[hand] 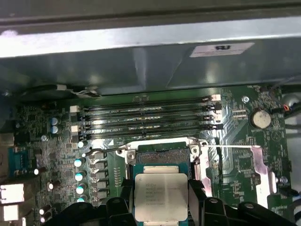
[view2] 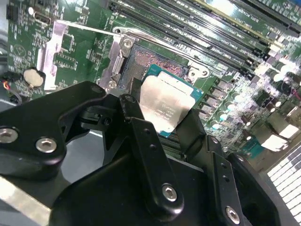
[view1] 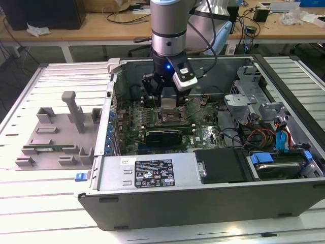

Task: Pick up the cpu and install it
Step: 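Place the cpu into insertion slot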

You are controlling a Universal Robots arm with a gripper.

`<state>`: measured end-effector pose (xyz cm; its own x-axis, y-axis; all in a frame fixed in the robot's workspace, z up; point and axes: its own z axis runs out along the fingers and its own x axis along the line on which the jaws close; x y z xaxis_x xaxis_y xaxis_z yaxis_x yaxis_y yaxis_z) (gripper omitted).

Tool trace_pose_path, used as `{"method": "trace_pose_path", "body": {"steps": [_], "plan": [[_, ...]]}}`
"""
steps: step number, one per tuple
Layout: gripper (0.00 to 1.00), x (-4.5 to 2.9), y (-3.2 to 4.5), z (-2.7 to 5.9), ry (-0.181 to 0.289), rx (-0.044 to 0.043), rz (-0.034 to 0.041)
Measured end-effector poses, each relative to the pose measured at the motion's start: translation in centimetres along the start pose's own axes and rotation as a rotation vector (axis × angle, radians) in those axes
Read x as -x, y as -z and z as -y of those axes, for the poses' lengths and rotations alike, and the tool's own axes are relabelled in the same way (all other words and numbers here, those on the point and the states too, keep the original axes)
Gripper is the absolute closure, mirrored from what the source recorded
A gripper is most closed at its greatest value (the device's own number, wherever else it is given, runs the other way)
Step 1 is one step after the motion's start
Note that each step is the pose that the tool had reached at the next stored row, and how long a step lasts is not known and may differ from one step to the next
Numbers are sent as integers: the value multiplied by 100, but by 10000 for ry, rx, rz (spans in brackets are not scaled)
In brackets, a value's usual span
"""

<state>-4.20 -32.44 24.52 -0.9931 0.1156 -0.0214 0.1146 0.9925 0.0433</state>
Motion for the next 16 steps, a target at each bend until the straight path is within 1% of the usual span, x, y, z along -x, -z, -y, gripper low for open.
{"method": "trace_pose_path", "body": {"steps": [2,10,12,14,16], "plan": [[45,0,0,0,-542,-12,23],[45,0,-1,0,-1690,-36,73],[45,0,-1,0,-2064,-45,89],[45,0,-1,0,-2285,-49,99],[45,0,-1,0,-2712,-58,117]]}}
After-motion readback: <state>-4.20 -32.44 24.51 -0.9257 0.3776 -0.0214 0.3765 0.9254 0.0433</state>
